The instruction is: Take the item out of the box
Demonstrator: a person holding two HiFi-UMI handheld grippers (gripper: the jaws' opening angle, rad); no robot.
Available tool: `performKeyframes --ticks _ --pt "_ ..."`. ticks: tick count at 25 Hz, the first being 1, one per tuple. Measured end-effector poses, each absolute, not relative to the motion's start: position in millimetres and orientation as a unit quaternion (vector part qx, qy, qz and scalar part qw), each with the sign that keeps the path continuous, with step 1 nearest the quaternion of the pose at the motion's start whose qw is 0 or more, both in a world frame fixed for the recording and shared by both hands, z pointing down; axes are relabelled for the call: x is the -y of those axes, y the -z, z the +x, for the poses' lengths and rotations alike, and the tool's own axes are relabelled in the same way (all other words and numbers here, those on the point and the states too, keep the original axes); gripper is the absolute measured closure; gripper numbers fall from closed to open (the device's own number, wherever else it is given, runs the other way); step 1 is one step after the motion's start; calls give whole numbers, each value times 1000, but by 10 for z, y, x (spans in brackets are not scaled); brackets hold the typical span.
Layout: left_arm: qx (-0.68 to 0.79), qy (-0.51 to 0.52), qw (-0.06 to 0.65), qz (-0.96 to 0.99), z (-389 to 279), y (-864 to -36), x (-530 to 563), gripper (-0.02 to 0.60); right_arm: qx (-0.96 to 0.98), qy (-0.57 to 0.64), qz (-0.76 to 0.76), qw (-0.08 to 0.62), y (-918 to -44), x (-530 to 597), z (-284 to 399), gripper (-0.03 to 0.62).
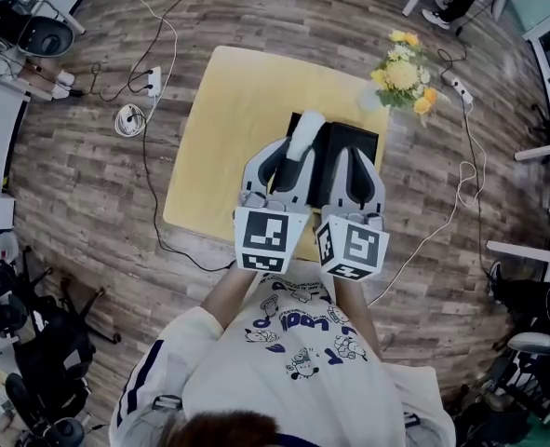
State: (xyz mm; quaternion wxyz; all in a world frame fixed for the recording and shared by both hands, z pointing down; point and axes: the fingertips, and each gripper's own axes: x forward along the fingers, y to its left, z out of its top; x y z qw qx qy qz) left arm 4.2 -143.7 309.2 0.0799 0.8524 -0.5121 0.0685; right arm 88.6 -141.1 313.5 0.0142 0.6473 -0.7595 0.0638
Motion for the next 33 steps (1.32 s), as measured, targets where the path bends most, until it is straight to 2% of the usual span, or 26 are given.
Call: performKeyframes --ticks 33 --pt "541 -52 64 837 -152 -3007 1407 448 765 -44 642 11 -3020 1361 742 553"
